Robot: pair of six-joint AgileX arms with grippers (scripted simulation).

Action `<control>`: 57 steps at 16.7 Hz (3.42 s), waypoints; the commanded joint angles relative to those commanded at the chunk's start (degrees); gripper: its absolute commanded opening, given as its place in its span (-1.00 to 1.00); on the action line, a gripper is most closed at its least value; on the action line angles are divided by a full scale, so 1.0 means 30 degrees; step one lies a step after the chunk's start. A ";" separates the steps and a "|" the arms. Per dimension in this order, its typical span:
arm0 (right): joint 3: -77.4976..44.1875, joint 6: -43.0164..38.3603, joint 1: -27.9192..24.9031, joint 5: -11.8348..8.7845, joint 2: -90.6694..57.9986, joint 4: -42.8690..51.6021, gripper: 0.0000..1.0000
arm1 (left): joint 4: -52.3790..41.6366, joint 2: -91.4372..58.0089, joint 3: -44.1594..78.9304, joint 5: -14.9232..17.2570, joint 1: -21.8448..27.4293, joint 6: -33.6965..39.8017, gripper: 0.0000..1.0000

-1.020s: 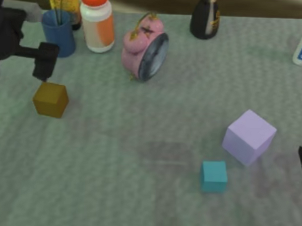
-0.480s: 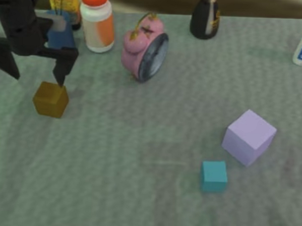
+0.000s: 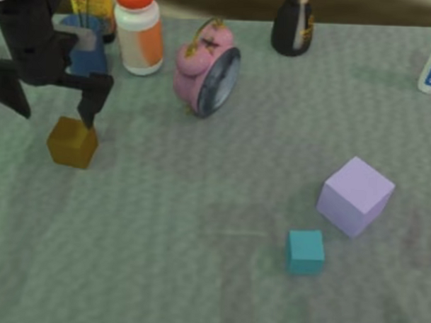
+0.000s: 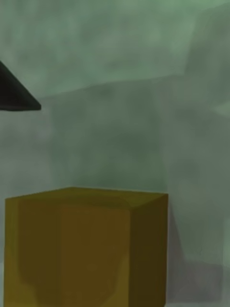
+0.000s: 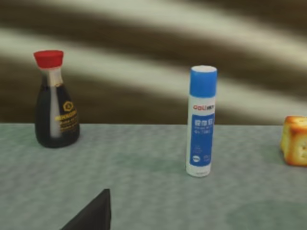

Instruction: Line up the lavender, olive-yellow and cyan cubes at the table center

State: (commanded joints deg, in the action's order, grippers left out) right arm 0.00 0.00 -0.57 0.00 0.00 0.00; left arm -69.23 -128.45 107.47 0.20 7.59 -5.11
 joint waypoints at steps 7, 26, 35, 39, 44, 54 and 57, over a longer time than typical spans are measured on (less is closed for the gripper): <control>0.0000 0.0000 0.0000 0.0000 0.0000 0.0000 1.00 | 0.4867 -0.1450 -0.3299 0.0015 0.0022 -0.0003 1.00; 0.0000 0.0000 0.0000 0.0000 0.0000 0.0000 1.00 | 0.5028 -0.1523 -0.3435 0.0016 0.0024 -0.0003 -1.00; 0.0000 0.0000 0.0000 0.0000 0.0000 0.0000 1.00 | 0.4570 -0.1044 -0.3014 0.0046 -0.0017 -0.0002 -1.00; 0.0000 0.0000 0.0000 0.0000 0.0000 0.0000 1.00 | 0.1900 -0.0359 -0.1265 0.0037 -0.0244 0.0054 -1.00; 0.0000 0.0000 0.0000 0.0000 0.0000 0.0000 1.00 | 0.0378 0.0229 -0.0139 0.0032 -0.0362 0.0051 -1.00; 0.0000 0.0000 0.0000 0.0000 0.0000 0.0000 1.00 | 0.0039 0.0391 -0.0293 -0.0103 0.4367 0.5683 -1.00; 0.0000 0.0000 0.0000 0.0000 0.0000 0.0000 1.00 | -0.0151 0.0778 -0.0712 -0.0161 0.7635 1.0339 -1.00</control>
State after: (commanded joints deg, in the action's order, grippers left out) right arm 0.00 0.00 -0.57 0.00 0.00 0.00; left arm -69.68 -126.11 105.33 -0.28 30.50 25.90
